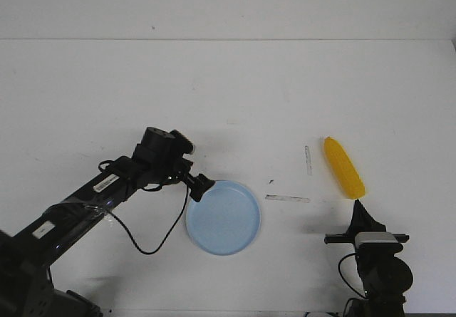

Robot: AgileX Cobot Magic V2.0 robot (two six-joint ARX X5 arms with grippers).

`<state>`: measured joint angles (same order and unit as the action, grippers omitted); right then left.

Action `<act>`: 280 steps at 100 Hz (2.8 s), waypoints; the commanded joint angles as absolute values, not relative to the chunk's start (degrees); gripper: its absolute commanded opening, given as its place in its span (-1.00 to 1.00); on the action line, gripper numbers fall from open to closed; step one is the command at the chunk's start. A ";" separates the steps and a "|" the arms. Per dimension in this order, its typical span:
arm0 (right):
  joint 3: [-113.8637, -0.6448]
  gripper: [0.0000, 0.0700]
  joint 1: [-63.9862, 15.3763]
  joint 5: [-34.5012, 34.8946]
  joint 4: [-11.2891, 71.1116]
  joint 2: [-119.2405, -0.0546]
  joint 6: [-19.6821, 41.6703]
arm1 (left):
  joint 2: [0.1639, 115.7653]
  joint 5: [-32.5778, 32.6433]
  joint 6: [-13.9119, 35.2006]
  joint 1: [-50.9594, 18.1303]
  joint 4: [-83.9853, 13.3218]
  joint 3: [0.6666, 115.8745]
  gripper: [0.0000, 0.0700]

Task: Place corn on plate with both arms
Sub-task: 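Withdraw the left gripper from the plate back toward rest, then lower the right gripper over the yellow corn and grasp it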

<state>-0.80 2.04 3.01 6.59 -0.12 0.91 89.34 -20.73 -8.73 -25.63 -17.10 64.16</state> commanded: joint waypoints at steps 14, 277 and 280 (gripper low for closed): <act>-0.73 -1.00 2.11 3.01 6.02 -0.05 1.69 | 80.62 -7.60 -8.29 -23.70 -16.62 68.10 0.64; -71.77 1.00 3.05 10.48 44.40 -79.55 -20.01 | 34.81 1.74 0.47 -1.52 -15.62 35.90 -1.00; -71.77 1.00 3.07 10.44 44.97 -80.90 -20.93 | 34.81 1.74 0.47 -1.52 -15.62 35.90 -1.00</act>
<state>-70.67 3.07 10.44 44.40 -78.37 -15.97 34.70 1.58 0.95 -1.43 -15.94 35.46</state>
